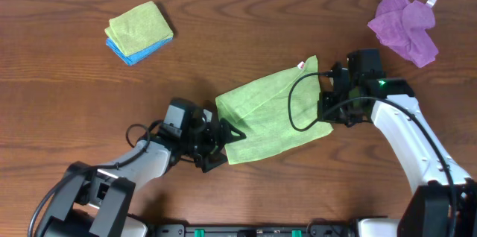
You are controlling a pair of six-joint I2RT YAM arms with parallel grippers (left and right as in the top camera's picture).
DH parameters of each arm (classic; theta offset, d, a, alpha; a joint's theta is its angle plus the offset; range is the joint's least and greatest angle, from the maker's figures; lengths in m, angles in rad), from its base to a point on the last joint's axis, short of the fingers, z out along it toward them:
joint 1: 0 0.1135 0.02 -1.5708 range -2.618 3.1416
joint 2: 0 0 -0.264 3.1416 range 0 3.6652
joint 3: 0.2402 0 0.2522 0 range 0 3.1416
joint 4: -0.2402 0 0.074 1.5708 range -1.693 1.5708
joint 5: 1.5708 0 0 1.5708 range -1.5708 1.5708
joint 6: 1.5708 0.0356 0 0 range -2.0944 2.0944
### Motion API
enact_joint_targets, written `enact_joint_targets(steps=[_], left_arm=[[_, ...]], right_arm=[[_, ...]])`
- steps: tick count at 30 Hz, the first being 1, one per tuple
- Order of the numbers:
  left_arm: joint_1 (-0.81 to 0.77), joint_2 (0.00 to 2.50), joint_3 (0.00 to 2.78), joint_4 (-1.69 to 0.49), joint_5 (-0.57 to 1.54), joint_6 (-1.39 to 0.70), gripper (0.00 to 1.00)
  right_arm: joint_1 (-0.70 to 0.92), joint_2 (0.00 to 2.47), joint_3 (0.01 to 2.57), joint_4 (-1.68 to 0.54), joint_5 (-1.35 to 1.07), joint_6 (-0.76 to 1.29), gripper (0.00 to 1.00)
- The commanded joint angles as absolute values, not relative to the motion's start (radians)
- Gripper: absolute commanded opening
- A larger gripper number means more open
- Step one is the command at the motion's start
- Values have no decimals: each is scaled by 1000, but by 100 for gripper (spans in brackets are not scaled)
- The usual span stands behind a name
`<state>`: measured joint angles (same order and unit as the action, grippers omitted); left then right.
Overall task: Fold the cloth
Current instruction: 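Reach the left gripper to the cloth's left corner and grasp it, then lift the green cloth with both grippers and carry it forward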
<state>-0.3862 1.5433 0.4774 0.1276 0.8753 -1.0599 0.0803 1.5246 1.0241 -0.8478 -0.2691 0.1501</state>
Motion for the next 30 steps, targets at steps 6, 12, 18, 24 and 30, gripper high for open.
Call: enact_joint_targets(steps=[6, 12, 18, 24, 30], left_arm=[[-400, 1550, 470, 136, 775, -1083, 63], [-412, 1558, 470, 154, 744, -1085, 61], [-441, 1650, 470, 250, 787, -1101, 54], [-433, 1684, 471, 352, 840, -1100, 6], [-368, 1677, 503, 548, 931, -1136, 6]], right_arm=[[74, 1516, 1024, -849, -289, 164, 1], [74, 1516, 1024, -849, -289, 164, 1], [74, 1516, 1024, -850, -289, 164, 1], [74, 1516, 1024, -861, -289, 164, 1], [74, 1516, 1024, -858, -313, 163, 2]])
